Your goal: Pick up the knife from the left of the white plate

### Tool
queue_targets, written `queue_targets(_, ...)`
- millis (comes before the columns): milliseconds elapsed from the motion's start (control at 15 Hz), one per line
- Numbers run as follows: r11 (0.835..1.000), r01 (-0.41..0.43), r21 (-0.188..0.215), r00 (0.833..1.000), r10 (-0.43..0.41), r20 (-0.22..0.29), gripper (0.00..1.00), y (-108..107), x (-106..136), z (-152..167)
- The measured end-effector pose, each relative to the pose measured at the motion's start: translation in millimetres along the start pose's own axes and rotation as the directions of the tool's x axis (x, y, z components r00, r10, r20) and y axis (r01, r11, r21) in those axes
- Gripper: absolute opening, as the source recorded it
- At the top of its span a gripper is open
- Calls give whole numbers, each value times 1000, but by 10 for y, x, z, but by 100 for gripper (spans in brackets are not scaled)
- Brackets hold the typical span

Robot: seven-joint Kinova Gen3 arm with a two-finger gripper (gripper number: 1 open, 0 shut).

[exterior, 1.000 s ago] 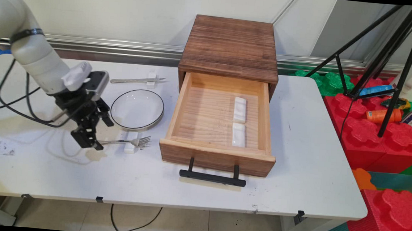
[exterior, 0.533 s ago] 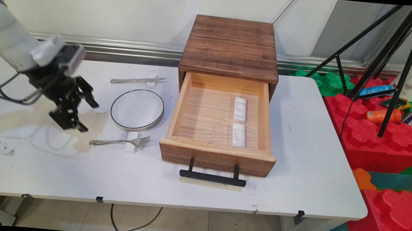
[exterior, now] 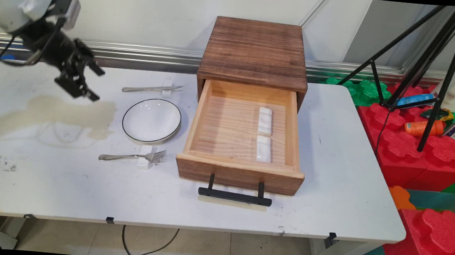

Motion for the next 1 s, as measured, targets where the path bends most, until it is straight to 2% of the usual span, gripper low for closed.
queue_targets(200, 997, 28, 74, 1000, -28, -3, 100, -313, 108, -40)
queue_targets(533, 989, 30, 147, 999, -36, 38, 100, -836, 323, 152)
queue_targets(733, 988, 17, 156, 996, -31, 85, 100, -1098, 407, 362)
queue_targets(1000, 992, -27, 120, 989, 9, 146, 100, -1382, 526, 733)
